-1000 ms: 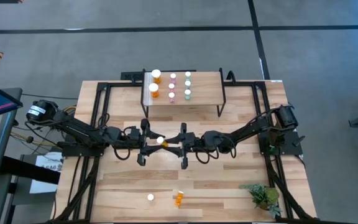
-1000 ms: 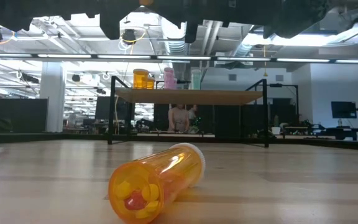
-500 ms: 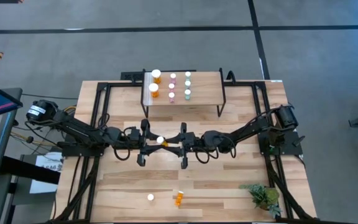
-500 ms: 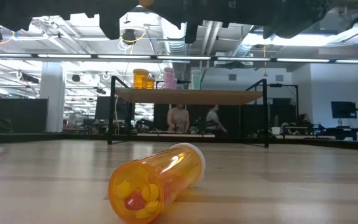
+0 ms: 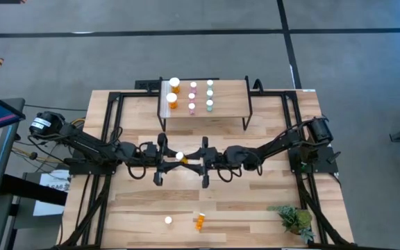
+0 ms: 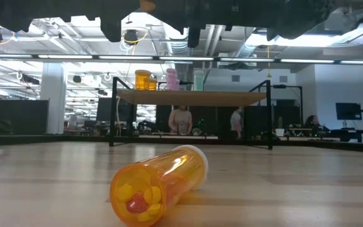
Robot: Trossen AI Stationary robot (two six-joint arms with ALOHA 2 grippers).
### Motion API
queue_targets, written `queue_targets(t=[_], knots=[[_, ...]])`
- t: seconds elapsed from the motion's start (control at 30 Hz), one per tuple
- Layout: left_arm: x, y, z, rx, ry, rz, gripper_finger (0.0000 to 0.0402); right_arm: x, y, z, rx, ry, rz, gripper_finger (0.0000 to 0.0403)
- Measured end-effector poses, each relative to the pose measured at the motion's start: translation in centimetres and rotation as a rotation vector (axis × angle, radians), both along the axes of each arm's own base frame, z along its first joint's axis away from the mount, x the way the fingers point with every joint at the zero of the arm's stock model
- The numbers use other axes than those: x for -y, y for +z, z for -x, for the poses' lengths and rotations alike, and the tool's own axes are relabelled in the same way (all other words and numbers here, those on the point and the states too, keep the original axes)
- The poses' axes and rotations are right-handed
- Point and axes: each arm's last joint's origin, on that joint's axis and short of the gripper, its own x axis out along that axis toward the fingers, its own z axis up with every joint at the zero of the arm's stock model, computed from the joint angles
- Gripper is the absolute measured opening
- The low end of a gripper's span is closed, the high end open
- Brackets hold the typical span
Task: Pick and place medicine bottles onto shelf by color
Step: Put the top small orange pill bottle on the shelf
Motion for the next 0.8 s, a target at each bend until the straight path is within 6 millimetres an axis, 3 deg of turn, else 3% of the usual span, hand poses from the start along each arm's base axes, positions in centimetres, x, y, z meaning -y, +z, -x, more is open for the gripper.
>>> queue_targets(t=[0.4, 0.57, 0.8], knots=[[0.0, -0.1, 0.0, -0.016, 0.003, -0.004, 0.0105, 0.3, -0.4, 0.1, -0.09, -0.004, -0.006, 0.026], [-0.3, -0.2, 0.5, -0.081, 0.053, -0.029, 0.0105, 0.7, 0.6, 0.8, -0.18, -0.011, 0.0, 0.0265], [-0.5, -0.4, 0.9, -0.15, 0.061, -0.048, 0.0105, 0.9, 2.4, 1.8, -0.179, -0.011, -0.008, 0.0265]])
